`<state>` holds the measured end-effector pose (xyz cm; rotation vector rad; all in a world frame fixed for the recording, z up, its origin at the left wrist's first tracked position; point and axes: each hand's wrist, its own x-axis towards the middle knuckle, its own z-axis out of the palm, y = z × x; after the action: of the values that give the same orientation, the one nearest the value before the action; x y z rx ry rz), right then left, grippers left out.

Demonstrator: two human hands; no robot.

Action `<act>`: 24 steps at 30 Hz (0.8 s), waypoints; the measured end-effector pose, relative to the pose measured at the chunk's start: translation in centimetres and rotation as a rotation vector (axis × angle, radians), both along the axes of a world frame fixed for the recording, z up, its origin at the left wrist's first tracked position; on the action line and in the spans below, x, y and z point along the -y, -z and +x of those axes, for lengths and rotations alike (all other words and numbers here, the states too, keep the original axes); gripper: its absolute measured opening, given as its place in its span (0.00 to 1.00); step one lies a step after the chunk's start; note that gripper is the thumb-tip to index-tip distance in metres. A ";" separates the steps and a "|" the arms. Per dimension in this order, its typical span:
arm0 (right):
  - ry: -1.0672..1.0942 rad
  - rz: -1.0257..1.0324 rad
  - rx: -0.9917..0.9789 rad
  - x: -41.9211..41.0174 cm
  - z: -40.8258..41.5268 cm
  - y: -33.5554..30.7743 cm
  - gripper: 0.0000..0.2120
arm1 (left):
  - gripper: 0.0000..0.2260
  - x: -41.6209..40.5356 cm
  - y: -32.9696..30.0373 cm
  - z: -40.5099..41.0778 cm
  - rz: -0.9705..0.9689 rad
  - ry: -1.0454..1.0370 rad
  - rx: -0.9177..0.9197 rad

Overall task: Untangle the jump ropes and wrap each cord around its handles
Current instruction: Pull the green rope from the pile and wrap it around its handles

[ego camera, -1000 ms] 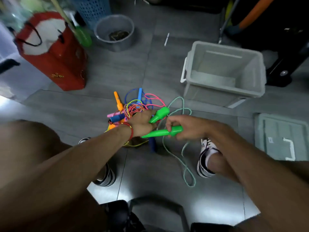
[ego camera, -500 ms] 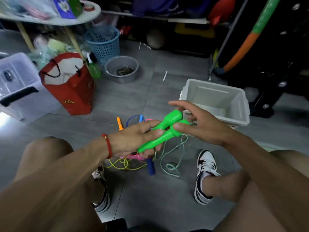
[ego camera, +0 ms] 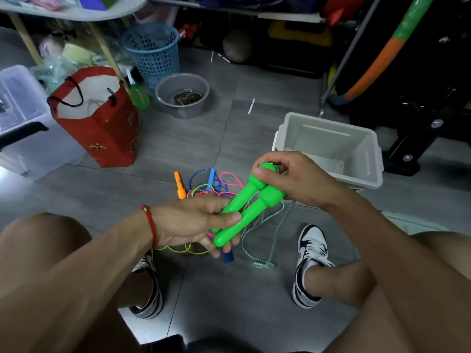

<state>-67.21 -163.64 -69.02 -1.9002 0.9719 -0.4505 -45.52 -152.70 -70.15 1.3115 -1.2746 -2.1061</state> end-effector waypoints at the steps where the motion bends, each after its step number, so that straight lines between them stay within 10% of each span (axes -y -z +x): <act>1: -0.005 -0.019 -0.015 0.1 0.1 0.1 0.08 | 0.13 0.0 0.1 -0.1 0.006 0.012 0.006; 10: -0.006 -0.086 -0.054 0.3 -0.3 0.4 0.07 | 0.07 0.6 0.1 0.1 -0.087 0.057 0.022; 17: 0.188 0.266 0.179 1.2 -1.1 -0.3 0.24 | 0.11 0.8 -0.4 0.7 -0.044 -0.131 -0.355; 24: 0.158 -0.195 -0.211 -0.9 1.1 2.0 0.17 | 0.09 2.6 -1.2 0.7 -0.008 -0.567 -0.621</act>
<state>-66.08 -162.77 -71.03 -2.0848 1.2622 -0.4573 -44.83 -155.34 -68.92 0.7775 -0.5639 -1.8569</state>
